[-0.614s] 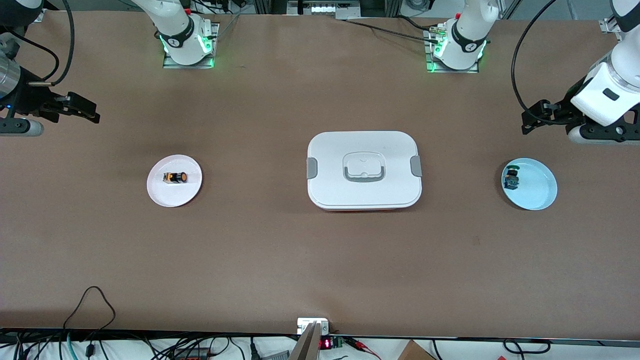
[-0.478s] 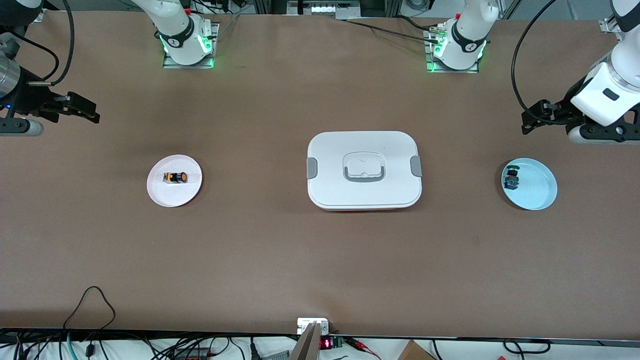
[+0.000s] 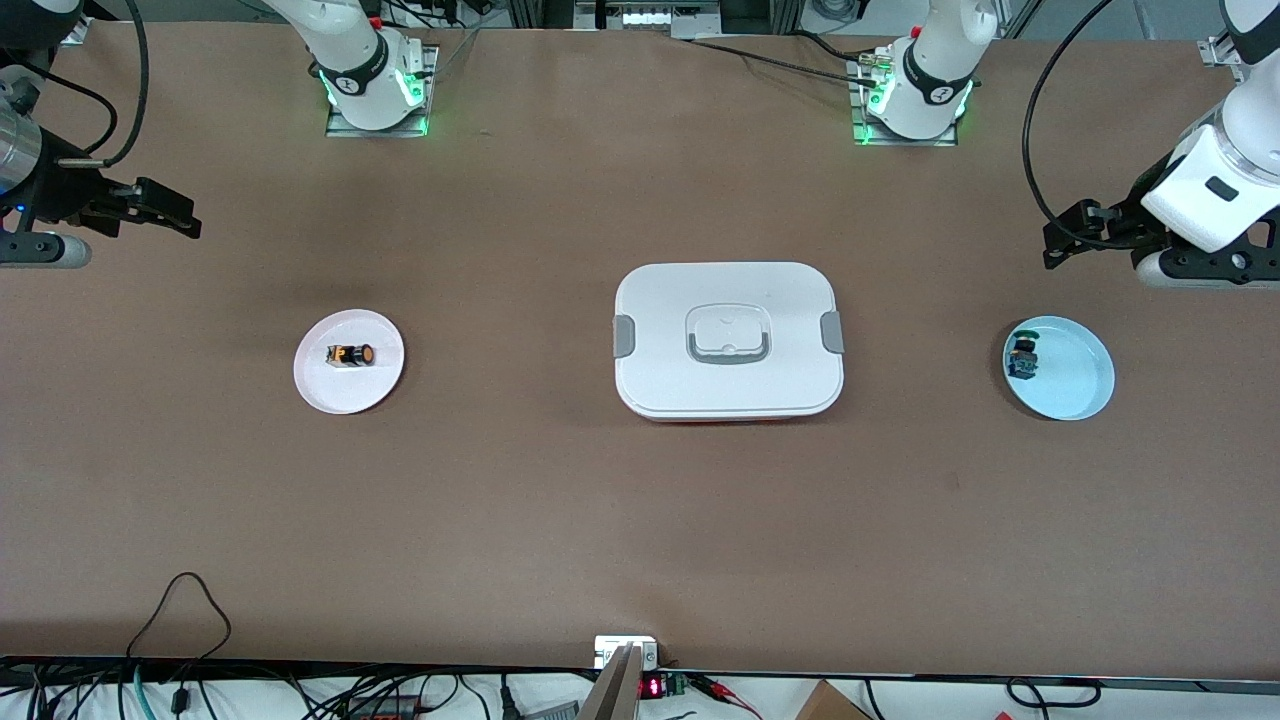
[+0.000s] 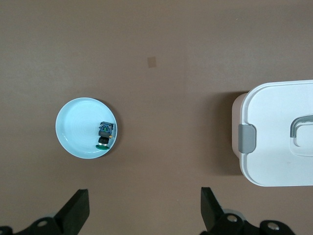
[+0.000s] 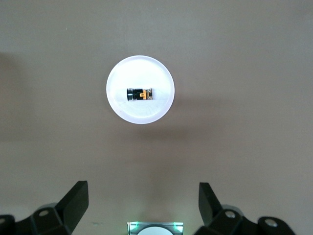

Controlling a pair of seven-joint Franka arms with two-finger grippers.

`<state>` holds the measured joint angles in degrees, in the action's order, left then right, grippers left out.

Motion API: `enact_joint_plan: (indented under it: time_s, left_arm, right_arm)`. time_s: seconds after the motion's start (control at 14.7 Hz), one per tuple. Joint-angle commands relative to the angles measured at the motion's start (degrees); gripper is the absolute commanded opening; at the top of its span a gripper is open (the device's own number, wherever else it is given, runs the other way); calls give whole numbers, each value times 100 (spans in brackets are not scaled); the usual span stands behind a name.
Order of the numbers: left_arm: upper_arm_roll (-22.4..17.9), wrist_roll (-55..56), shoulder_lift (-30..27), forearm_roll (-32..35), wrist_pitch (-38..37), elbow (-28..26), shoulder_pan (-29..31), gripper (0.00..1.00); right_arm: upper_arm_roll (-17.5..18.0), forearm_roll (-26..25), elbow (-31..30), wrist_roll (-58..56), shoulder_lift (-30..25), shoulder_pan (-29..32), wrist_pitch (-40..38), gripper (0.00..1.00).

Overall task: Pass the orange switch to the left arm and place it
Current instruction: 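Move the right gripper toward the white plate with the orange switch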

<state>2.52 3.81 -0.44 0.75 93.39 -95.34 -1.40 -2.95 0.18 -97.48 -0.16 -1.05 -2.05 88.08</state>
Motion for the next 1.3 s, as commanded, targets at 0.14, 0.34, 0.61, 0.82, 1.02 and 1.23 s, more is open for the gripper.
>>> enact_joint_plan:
  time_s: [0.14, 0.34, 0.61, 0.82, 1.02, 1.23]
  left_arm:
    - [29, 58, -88, -75, -32, -2, 17, 100]
    - [29, 58, -79, -75, -23, -2, 17, 100]
    - [29, 58, -88, -75, -32, -2, 17, 100]
    - [29, 58, -88, -75, -32, -2, 17, 100]
    - [29, 58, -88, -66, -32, -2, 17, 100]
    - [38, 58, -88, -66, -32, -11, 17, 100]
  right_arm:
    - [23, 8, 71, -28, 202, 47, -160, 100]
    - [23, -1, 89, 50, 351, 38, -72, 100]
    - [23, -35, 54, 173, 509, -173, 391, 100]
    - [32, -342, 45, 226, 685, -366, 823, 100]
    - [32, -449, 62, 235, 921, -481, 1149, 100]
    - [14, -440, -253, 235, 1046, -446, 1632, 100]
